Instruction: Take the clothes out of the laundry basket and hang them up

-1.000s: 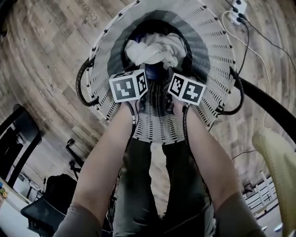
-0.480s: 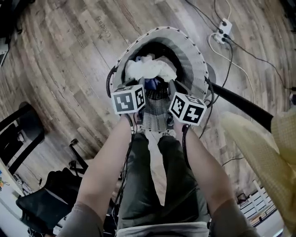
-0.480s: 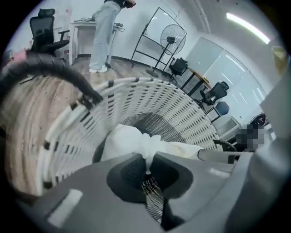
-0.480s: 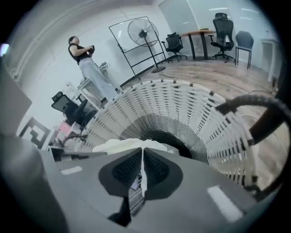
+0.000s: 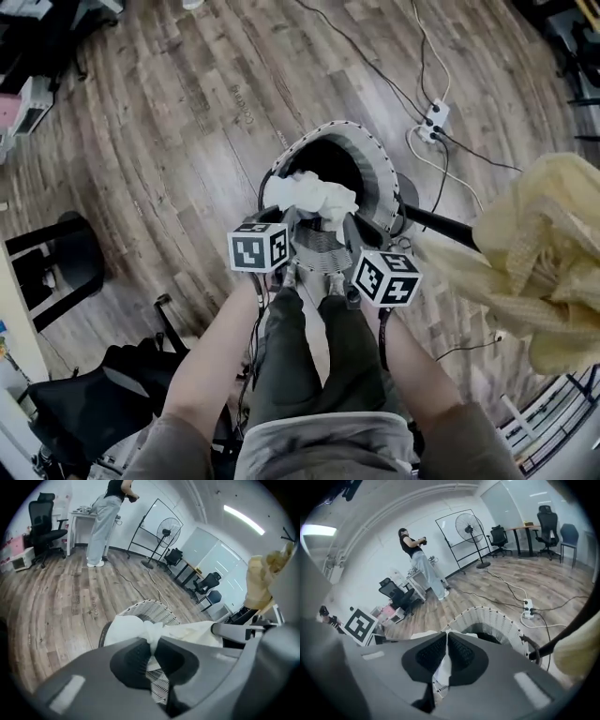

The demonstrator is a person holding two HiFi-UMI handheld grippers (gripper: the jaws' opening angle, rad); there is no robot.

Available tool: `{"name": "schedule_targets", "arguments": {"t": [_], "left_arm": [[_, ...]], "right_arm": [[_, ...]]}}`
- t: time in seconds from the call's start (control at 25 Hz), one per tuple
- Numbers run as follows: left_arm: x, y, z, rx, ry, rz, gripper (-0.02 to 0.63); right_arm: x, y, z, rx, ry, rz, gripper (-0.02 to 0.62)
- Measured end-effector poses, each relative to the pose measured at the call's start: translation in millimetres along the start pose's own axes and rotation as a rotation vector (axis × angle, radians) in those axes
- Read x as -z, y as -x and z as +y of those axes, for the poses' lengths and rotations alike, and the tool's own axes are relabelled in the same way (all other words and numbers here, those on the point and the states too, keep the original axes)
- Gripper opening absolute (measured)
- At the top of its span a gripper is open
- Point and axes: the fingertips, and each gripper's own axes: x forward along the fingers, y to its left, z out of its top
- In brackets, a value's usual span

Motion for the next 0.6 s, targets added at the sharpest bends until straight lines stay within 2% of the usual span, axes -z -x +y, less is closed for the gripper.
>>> {"name": "schedule_targets", "arguments": {"t": [0.24,0.4,0.6], "left_arm": [[-35.7,76.7,-44.3,0.032,-0.149,-0.055,0.021],[-55.1,133.1,-75.5,0.063,-0.217,-0.093,0.020],[-87.9,205.5,-105.4,0.070,-0.306,-0.172,0.020]], "right_arm": [[-45.6,71.4,50.9,-0.037,0.144,-0.059,0.035],[-74.5,123.8,82.8,-0.037,0.220,-0.095,0.035],[-121.8,192.5,131.7,-0.081,0.328,-0.182,0.035]]}}
